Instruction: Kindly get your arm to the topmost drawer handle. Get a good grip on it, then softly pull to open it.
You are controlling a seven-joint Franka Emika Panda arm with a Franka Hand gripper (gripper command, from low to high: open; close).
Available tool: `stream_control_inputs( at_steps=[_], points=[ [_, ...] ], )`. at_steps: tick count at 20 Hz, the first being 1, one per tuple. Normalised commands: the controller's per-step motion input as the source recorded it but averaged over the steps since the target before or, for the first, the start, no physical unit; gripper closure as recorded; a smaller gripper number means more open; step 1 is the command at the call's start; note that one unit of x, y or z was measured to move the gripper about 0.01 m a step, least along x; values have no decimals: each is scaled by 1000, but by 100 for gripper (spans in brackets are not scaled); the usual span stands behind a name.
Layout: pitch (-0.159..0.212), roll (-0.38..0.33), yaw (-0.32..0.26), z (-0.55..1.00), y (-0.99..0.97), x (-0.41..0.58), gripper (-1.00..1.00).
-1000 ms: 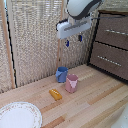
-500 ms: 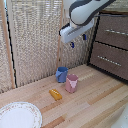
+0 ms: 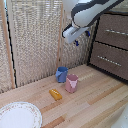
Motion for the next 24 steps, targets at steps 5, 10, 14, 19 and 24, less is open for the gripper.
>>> stream_control_inputs(
  at_steps=[5, 10, 14, 19, 24],
  points=[
    [0, -375, 92, 0, -210, -5, -100],
    [0, -375, 67, 0, -225, 0, -100],
    [0, -375, 49, 0, -231, 0, -100],
    [0, -375, 53, 0, -231, 0, -100],
    [2, -375, 59, 0, -243, 0, -100]
  ],
)
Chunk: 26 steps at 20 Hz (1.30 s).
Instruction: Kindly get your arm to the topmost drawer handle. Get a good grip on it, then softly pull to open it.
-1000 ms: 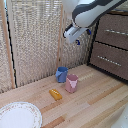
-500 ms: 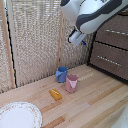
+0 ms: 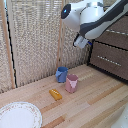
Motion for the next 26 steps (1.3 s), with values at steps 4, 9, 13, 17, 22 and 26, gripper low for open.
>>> stream_control_inputs(
  at_steps=[4, 9, 13, 17, 22, 26],
  points=[
    [0, -329, 65, 0, -461, -59, -100],
    [0, -294, 12, 0, -654, -95, -100],
    [0, -271, 31, 0, -650, -49, -100],
    [0, -221, 80, 0, -610, 0, -100],
    [0, -165, 94, 122, -628, -26, -100],
    [7, -72, 119, 152, -696, 0, -100]
  ],
)
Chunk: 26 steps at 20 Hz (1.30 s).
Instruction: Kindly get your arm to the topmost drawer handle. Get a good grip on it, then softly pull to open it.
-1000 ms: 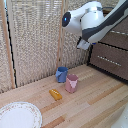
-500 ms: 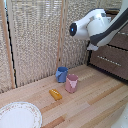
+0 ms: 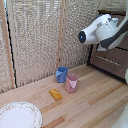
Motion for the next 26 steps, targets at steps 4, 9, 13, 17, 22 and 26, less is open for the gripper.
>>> stream_control_inputs(
  at_steps=[4, 9, 13, 17, 22, 26],
  points=[
    [69, 12, 197, 165, -621, 0, -100],
    [65, 67, 241, 27, -370, -9, 100],
    [5, 43, 197, -11, -97, -21, 100],
    [3, 31, 60, -2, -186, -4, 100],
    [0, 0, 1, 0, -15, 0, 100],
    [2, 0, 36, -31, 283, 110, 100]
  ],
)
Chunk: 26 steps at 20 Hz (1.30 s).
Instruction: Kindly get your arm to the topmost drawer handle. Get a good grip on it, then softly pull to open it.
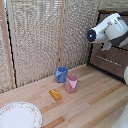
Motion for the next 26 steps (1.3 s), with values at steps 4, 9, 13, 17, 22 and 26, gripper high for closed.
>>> stream_control_inputs(
  at_steps=[4, 9, 13, 17, 22, 26],
  points=[
    [8, 1, 81, -157, 844, 272, 100],
    [1, 13, 49, -237, 933, 303, 100],
    [20, 20, 53, -256, 929, 329, 100],
    [24, 0, 48, -273, 973, 288, 100],
    [24, -2, 26, -139, 954, 83, 100],
    [46, -61, 16, -51, 835, 0, 100]
  ],
)
